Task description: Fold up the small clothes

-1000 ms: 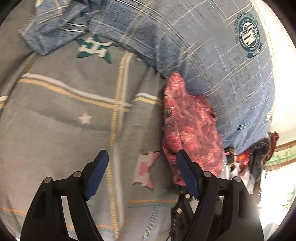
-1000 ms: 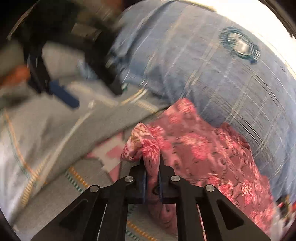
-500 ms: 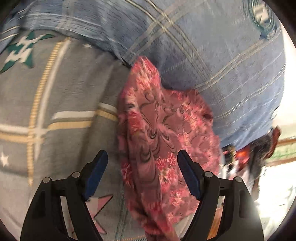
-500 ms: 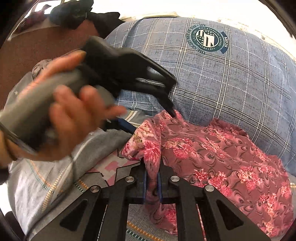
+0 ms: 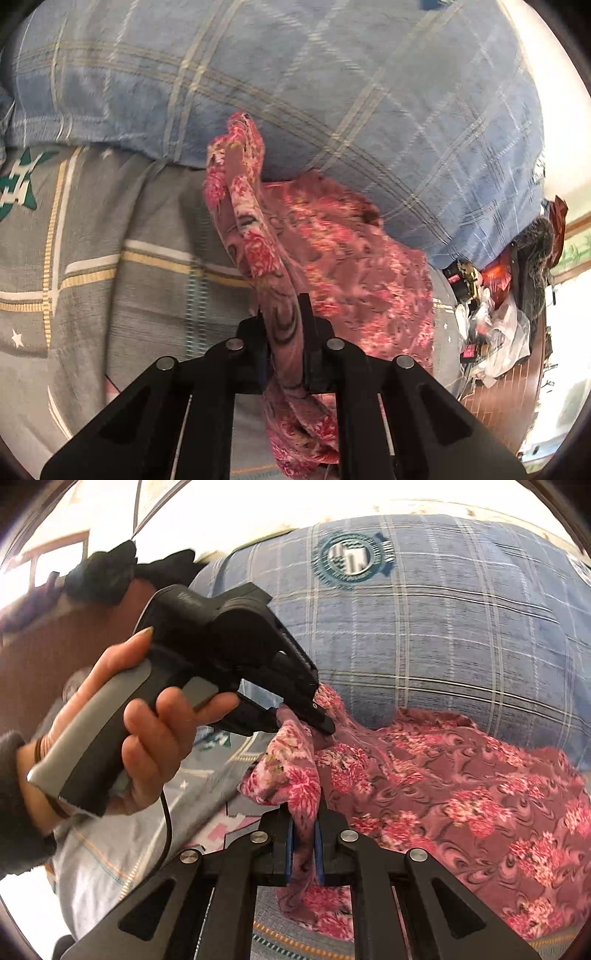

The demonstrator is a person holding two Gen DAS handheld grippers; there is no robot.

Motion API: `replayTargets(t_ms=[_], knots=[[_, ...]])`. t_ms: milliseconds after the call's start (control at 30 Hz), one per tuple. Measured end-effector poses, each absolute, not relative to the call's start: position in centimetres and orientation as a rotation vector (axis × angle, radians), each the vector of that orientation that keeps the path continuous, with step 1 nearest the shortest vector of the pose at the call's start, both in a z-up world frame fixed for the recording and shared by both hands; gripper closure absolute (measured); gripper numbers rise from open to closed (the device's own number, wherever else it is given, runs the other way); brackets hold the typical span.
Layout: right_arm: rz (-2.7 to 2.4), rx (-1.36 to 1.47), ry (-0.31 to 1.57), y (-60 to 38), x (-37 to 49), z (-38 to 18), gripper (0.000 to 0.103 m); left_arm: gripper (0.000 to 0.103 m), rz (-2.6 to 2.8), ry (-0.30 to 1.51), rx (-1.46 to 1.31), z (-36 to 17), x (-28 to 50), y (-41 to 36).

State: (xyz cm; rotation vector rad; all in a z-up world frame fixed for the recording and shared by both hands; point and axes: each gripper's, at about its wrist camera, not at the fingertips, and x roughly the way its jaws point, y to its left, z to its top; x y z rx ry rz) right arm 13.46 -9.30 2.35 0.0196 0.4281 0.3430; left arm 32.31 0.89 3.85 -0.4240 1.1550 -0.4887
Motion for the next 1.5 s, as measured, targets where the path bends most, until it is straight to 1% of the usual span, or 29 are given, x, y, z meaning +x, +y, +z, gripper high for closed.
replayTargets(t_ms=[233,467,600,767,967,1067,1200,1233,1267,1300,1333,1367,1400,1433,1467,1500], knots=[[0.309,0.127,0.395,-14.3,11.6,4.0,0.095,0.093,-0.527,1.118,-0.384,6.8,31.0,-4.3],[0.266,0.325,0.390,-21.6,10.6,4.2,0.096,0.093,-0.528,1.106,-0.310,7.9,30.1,-11.0],[0.230,0.449,0.365,-25.7,9.9,2.7,0.096,0.093,-0.511,1.120,-0.253,7.6,30.1,-14.5],[0.244,0.793,0.396,-31.0,10.2,0.4,0.096,0.093,-0.485,1.148,-0.180,6.9,30.7,-19.9],[0.179,1.018,0.352,-36.0,8.3,-0.4,0.097,0.093,-0.535,1.186,-0.105,5.7,30.6,-27.0],[0.106,1.183,0.354,-38.8,7.7,-2.3,0.097,0.093,-0.549,1.213,-0.036,4.4,30.3,-30.5],[0.036,1.343,0.433,-40.5,8.0,-5.6,0.096,0.093,-0.562,1.265,-0.074,3.7,29.6,-31.9],[0.015,1.373,0.466,-40.6,8.1,-6.4,0.091,0.093,-0.584,1.264,-0.100,4.2,29.4,-31.5],[0.001,1.399,0.482,-40.7,8.0,-6.9,0.091,0.092,-0.600,1.251,-0.118,4.8,29.2,-30.9],[-0.001,1.431,0.486,-40.7,7.9,-7.3,0.092,0.089,-0.605,1.224,-0.133,5.8,29.0,-30.0],[-0.004,1.450,0.480,-40.7,7.8,-7.4,0.090,0.084,-0.596,1.181,-0.153,7.1,28.8,-28.2],[-0.021,1.451,0.475,-40.6,7.5,-7.1,0.089,0.068,-0.580,1.156,-0.163,7.7,28.8,-26.8],[-0.055,1.432,0.445,-40.8,6.8,-6.4,0.089,0.049,-0.537,1.113,-0.180,8.6,28.8,-24.4],[-0.074,1.413,0.406,-41.2,6.0,-5.8,0.088,0.043,-0.496,1.081,-0.191,9.0,28.9,-22.7],[-0.085,1.385,0.365,-41.4,5.4,-5.0,0.086,0.040,-0.435,1.044,-0.203,9.2,28.9,-20.2],[-0.097,1.348,0.318,-41.6,5.0,-4.1,0.080,0.040,-0.399,1.032,-0.207,9.1,29.0,-18.4]])
